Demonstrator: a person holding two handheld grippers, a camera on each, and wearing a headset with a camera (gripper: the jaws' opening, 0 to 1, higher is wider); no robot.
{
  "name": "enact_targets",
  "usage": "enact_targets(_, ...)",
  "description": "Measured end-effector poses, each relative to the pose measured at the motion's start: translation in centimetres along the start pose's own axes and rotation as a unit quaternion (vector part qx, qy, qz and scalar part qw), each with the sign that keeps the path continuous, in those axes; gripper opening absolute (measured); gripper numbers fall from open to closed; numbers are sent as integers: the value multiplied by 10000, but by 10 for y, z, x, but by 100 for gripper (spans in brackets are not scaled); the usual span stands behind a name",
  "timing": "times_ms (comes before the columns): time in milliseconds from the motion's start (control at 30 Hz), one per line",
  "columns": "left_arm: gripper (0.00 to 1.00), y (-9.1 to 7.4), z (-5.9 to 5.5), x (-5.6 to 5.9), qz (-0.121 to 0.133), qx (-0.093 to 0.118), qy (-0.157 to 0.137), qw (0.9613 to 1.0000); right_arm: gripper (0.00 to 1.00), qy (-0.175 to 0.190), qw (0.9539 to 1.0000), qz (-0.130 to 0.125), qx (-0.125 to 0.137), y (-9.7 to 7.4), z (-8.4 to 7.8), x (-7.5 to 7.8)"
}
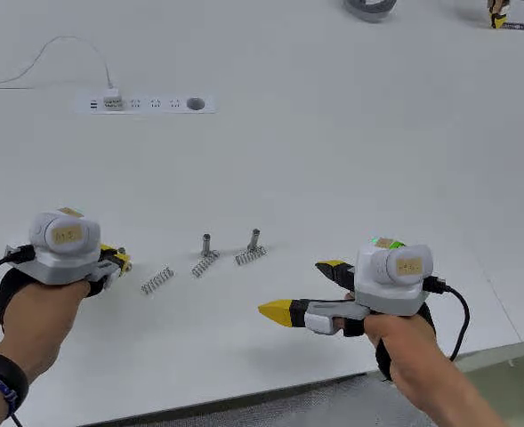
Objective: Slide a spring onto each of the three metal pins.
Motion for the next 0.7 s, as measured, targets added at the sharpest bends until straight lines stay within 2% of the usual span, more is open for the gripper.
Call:
enact_targets(300, 9, 5, -1, 0, -14, 58, -63, 10000, 86, 3, 10000, -21, -27, -1, -2, 0)
enact_targets(700, 7, 6, 1, 3, 33, 153, -5, 9999, 86, 8, 10000, -26, -31, 0, -2, 1)
Point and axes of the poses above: the centre of the closed fingertips' face, and the gripper's own axes: y roughly forward along the fingers, x roughly to its right, z roughly out of its top, the point moved 5 cm from there along -y, roughly backward along the fingers, and after that the axes turned 9 degrees about y, right-handed, at the moved point
